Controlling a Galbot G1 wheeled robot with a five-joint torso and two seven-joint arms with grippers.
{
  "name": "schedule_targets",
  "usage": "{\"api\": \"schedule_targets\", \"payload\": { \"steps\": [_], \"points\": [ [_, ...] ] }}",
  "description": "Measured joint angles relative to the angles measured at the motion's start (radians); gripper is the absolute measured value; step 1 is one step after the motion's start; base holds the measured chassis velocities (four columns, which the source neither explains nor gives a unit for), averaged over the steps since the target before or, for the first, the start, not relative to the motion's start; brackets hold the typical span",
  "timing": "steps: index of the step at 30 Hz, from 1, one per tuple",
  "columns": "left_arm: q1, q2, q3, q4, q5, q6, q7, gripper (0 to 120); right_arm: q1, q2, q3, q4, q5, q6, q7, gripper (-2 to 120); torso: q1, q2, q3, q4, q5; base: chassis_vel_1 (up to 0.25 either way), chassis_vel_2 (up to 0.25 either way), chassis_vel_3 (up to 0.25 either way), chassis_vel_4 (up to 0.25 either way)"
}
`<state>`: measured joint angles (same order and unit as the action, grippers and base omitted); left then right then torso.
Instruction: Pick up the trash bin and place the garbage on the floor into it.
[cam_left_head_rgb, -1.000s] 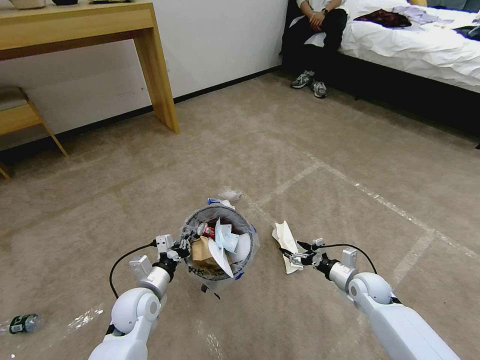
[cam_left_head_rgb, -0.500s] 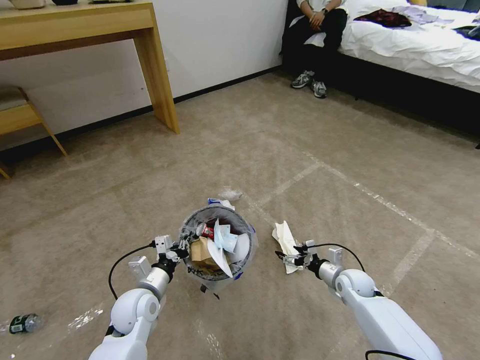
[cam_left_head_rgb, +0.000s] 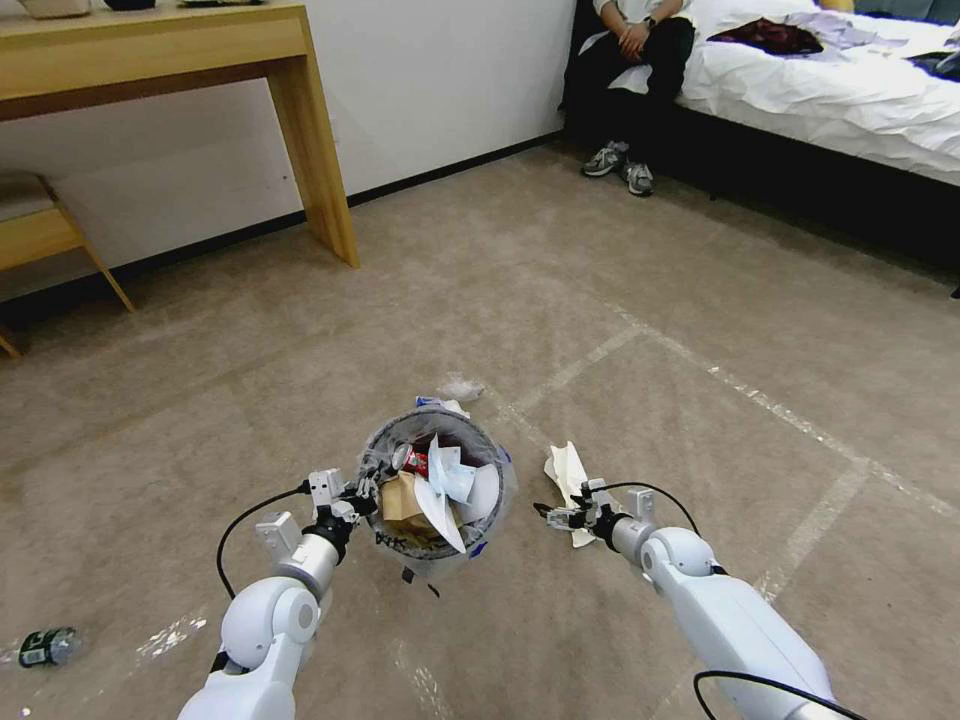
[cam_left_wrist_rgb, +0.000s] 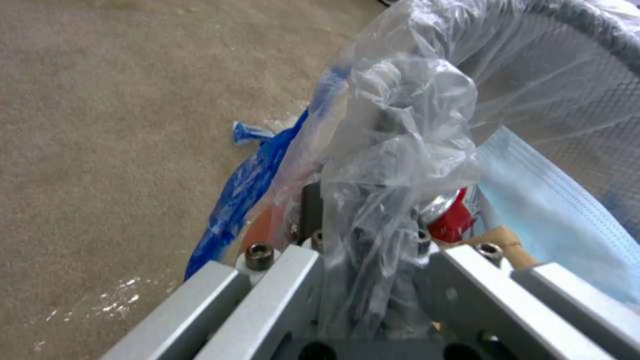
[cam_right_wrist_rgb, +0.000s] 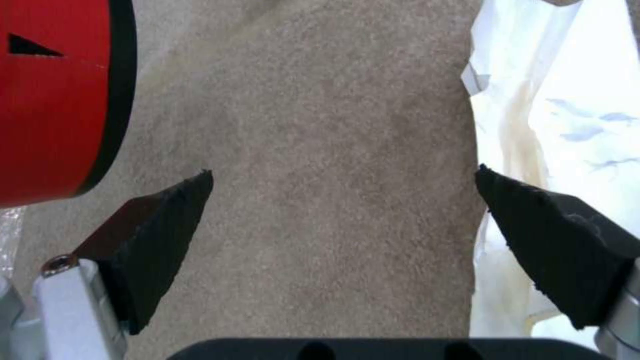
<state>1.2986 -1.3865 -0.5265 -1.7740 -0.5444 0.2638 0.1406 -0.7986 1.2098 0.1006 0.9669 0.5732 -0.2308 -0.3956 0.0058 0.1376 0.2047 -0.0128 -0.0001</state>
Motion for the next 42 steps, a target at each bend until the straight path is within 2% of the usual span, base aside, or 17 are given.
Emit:
{"api": "schedule_targets", "payload": {
  "steps": [19,29,42],
  "points": [
    [0.004,-0.007,0.001,0.008,0.005,-0.001,0.0,1,0.065,0.044,0.027,-0.16,-0.095,0.068,0.003,100,0.0,0.0,0.0,0.0001,0.0,0.0,0.0,0.0,0.0],
    [0.008,-0.01,0.001,0.009,0.007,-0.003,0.003,1,0.079,0.045,0.04,-0.195,-0.117,0.083,0.01,100,0.0,0.0,0.0,0.0001,0.0001,0.0,0.0,0.0,0.0],
    [0.007,-0.012,0.006,0.016,0.012,-0.004,0.003,1,0.128,0.09,0.069,-0.315,-0.206,0.14,0.013,100,0.0,0.0,0.0,0.0002,0.0001,0.0,0.0,0.0,0.0]
  ]
}}
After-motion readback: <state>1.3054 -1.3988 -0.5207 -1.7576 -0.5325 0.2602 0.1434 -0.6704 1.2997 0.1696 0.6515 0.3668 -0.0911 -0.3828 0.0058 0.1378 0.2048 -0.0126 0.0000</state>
